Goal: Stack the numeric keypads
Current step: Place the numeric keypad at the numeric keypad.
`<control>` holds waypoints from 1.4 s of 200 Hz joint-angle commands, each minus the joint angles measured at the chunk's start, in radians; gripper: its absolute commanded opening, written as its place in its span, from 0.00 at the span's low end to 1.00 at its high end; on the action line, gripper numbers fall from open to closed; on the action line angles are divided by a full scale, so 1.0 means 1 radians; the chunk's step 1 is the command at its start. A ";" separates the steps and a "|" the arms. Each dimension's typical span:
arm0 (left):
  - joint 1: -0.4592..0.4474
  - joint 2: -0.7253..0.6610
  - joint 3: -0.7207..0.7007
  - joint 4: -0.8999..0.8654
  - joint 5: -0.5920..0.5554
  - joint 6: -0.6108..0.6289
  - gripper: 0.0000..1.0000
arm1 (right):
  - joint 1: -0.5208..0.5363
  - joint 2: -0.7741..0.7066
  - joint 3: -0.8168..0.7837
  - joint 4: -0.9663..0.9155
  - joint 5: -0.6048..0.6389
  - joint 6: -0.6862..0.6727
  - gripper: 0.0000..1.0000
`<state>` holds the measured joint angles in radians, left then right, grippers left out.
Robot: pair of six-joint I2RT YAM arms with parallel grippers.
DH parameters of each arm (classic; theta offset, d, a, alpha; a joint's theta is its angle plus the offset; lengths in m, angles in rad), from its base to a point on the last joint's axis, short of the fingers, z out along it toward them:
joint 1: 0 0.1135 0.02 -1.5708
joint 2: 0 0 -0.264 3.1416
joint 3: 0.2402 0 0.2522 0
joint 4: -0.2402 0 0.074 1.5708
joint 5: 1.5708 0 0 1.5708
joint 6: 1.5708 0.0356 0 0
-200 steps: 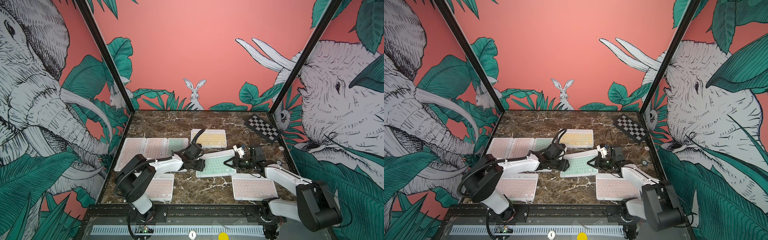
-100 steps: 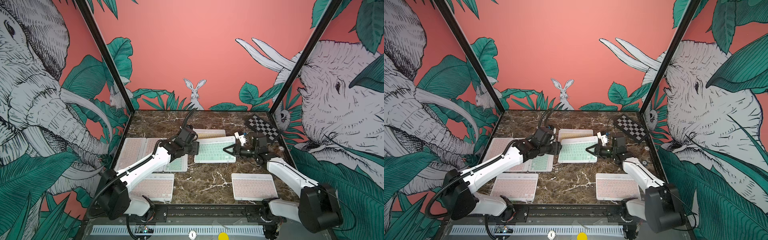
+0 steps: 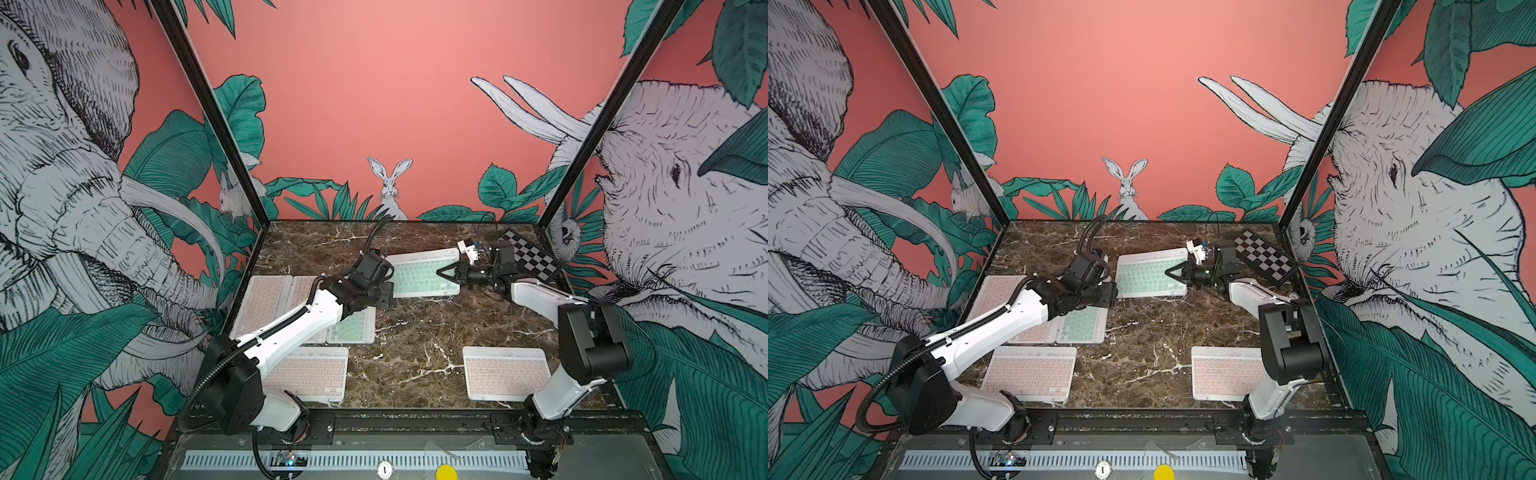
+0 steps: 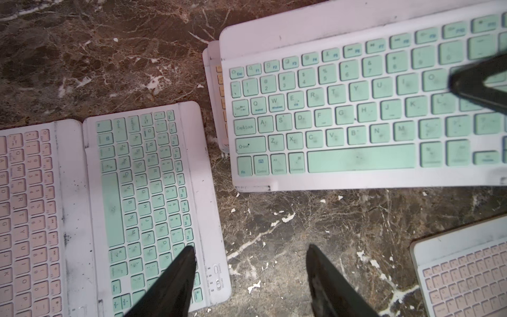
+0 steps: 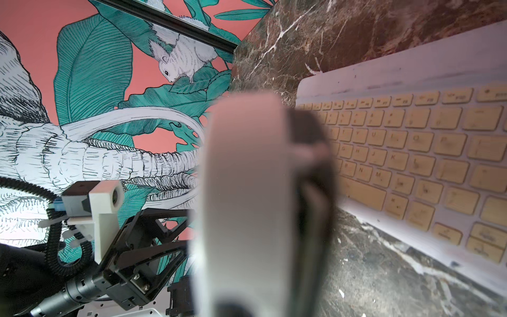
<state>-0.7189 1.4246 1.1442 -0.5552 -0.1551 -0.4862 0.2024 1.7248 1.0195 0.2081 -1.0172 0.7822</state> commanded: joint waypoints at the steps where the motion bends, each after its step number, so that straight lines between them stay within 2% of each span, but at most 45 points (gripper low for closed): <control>1: 0.009 0.006 -0.010 -0.003 -0.008 0.000 0.66 | -0.011 0.068 0.082 0.098 -0.085 -0.011 0.00; 49: 0.012 0.008 -0.008 -0.002 -0.010 0.010 0.66 | -0.027 0.227 0.194 0.154 -0.138 0.029 0.00; 102: 0.012 0.015 -0.014 0.004 -0.015 0.000 0.66 | -0.048 0.326 0.272 0.154 -0.176 0.040 0.00; 280: 0.012 0.022 -0.055 0.041 0.025 0.008 0.65 | -0.079 0.486 0.353 0.116 -0.242 0.034 0.00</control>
<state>-0.7109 1.4437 1.1095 -0.5209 -0.1341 -0.4782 0.1333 2.1891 1.3441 0.3016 -1.2095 0.8265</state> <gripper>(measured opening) 0.652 0.051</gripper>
